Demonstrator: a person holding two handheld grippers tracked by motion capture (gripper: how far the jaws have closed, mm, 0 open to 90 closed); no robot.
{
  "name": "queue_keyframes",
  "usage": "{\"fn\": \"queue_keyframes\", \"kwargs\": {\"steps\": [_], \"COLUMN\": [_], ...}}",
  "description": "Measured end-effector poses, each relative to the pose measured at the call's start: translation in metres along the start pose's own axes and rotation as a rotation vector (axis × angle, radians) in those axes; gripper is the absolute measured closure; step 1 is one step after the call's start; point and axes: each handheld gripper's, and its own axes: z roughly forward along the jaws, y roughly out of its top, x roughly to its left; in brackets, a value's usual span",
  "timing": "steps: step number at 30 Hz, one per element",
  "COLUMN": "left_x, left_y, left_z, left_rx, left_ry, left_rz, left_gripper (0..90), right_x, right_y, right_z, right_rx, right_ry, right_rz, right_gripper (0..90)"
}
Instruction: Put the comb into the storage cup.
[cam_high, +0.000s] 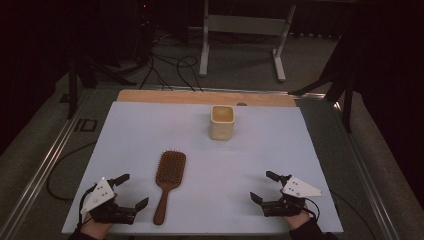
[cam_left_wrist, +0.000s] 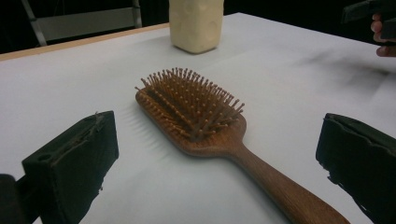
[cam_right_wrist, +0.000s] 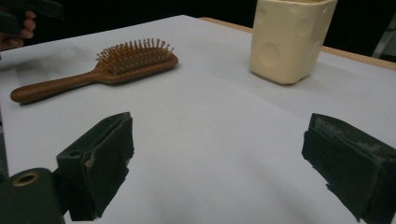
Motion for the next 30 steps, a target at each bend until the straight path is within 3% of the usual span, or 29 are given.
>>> {"fn": "queue_keyframes", "kwargs": {"steps": [15, 20, 27, 30], "left_x": [-0.002, -0.006, -0.012, -0.015], "left_y": [0.004, 0.012, 0.028, 0.036], "left_z": [0.000, 0.000, 0.000, 0.001], "left_rx": [-0.006, -0.013, -0.004, 0.003], "left_ry": [-0.012, -0.014, -0.055, -0.039], "left_rz": [0.003, 0.018, 0.018, 0.032], "left_gripper": [0.0, 0.0, 0.0, 0.0], "right_x": [0.004, 0.005, 0.007, 0.007], "right_y": [0.002, 0.003, 0.005, 0.005], "right_z": [-0.001, -0.001, 0.000, 0.000], "right_rx": [-0.007, -0.009, -0.018, -0.019], "right_ry": [0.005, 0.009, 0.008, 0.009], "right_rz": [-0.008, -0.006, -0.010, -0.008], "right_gripper": [8.6, 8.6, 8.6, 8.6]}}
